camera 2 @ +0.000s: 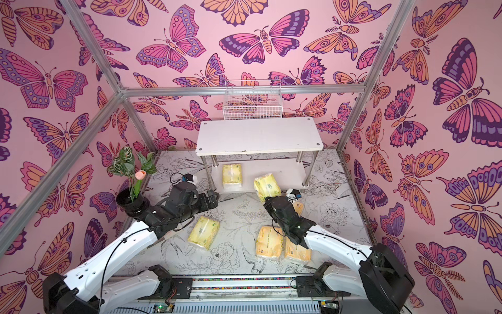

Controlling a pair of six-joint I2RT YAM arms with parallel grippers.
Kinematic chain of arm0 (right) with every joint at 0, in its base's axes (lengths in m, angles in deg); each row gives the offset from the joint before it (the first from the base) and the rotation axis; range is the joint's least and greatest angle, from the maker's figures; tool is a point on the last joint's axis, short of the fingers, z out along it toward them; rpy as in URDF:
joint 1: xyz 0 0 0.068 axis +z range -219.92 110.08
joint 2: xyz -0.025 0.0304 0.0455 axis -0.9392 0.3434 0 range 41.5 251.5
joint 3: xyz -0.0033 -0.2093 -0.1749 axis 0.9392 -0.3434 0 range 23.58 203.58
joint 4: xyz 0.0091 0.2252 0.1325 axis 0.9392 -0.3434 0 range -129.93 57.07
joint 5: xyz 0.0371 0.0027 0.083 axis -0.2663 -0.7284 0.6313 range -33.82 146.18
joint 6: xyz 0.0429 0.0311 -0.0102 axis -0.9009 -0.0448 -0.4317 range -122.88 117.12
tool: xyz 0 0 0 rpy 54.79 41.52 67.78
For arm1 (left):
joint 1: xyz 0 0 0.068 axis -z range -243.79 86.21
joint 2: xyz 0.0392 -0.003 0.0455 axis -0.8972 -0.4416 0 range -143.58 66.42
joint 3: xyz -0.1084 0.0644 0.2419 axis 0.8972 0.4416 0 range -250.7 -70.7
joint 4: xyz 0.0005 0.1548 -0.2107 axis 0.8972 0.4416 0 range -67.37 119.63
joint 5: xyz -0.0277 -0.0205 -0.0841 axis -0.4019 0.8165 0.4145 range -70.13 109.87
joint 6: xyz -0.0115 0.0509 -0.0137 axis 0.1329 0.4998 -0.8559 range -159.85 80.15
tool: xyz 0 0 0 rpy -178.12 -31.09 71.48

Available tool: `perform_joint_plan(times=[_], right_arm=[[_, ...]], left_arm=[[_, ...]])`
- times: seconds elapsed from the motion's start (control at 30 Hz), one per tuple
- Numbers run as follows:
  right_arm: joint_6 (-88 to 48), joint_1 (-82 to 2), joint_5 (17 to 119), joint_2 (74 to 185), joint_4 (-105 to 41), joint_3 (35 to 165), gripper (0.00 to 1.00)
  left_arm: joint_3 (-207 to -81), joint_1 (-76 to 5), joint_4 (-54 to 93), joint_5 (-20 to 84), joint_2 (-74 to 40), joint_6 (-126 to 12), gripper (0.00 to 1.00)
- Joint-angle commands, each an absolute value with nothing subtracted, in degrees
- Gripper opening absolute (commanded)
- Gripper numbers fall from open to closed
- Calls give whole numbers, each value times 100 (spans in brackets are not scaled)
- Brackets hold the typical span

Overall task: Place the tissue boxes on the shelf by color
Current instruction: Place a box of tissues on the shelf.

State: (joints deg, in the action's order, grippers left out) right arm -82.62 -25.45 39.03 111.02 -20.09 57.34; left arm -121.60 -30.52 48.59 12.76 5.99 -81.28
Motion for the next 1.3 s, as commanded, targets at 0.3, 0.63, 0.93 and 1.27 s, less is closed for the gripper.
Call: perform_joint_plan(times=[0.3,0.63,0.93,1.27], right_arm=[[-9020,-2910,3658,12752,-1361,6943,0],[-9417,-2936,3820,14040,-927,7613,0],[-9446,-2991,3893,14392,-975,7817,2],[-9507,-3045,4142,14722,-886,8027,6]], left_arm=[[-11860,-3076,5060,1563,595,-8309,100],[-11808,-3074,5067,1592,632,-8353,100],[-11799,-3060,5064,1557,709,-8353,100],[-11816,-3058,5063,1531,718,-8344,100]])
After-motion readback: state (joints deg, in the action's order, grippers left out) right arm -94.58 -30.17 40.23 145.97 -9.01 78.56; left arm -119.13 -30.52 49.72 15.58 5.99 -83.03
